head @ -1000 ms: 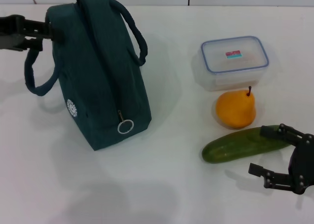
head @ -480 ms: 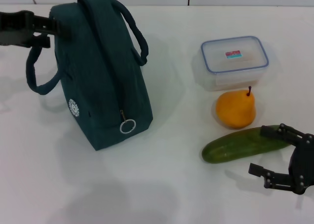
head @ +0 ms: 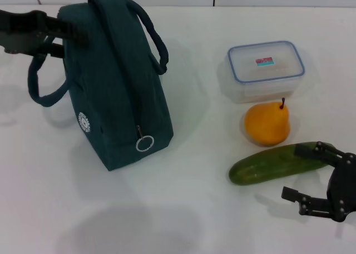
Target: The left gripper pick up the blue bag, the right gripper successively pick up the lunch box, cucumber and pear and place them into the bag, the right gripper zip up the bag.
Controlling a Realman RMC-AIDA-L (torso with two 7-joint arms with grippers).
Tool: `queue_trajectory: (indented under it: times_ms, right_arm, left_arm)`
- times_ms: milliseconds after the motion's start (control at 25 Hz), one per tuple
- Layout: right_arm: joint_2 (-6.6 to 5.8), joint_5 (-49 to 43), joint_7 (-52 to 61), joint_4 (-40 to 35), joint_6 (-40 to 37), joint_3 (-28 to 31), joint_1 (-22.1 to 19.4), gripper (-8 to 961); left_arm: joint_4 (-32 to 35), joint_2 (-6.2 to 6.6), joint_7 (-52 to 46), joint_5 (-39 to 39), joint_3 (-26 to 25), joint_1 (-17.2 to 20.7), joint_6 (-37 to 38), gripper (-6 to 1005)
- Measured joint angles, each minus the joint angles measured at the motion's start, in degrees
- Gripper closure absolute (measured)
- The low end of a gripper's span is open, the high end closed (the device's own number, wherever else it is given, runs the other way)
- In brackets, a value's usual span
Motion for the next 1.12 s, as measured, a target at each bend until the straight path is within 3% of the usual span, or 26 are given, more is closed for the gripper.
queue_trajectory:
  times_ms: [720, 960, 1040, 1120]
  right_arm:
    - [0.09, 0.0, 0.2, 0.0, -0.1, 0.1, 0.0, 67]
    - [0.09, 0.0, 0.2, 0.0, -0.2, 0.1, 0.0, 68]
    - [0.09, 0.0, 0.2, 0.1, -0.2, 0.1, 0.0, 68]
    - [0.09, 0.0, 0.2, 0.2, -0.2, 0.1, 0.1, 68]
  left_arm:
    - [-2.5, 0.02, -0.1, 2.2, 1.5, -2.6, -0.3, 249]
    - [-2.6, -0.15, 2.4, 2.3, 2.8, -2.5, -0.6, 320]
    - [-2.5, -0.18, 2.6, 2.5, 3.0, -2.6, -0.6, 535]
    - [-2.6, 0.03, 2.2, 2.6, 3.3, -2.8, -0.5, 578]
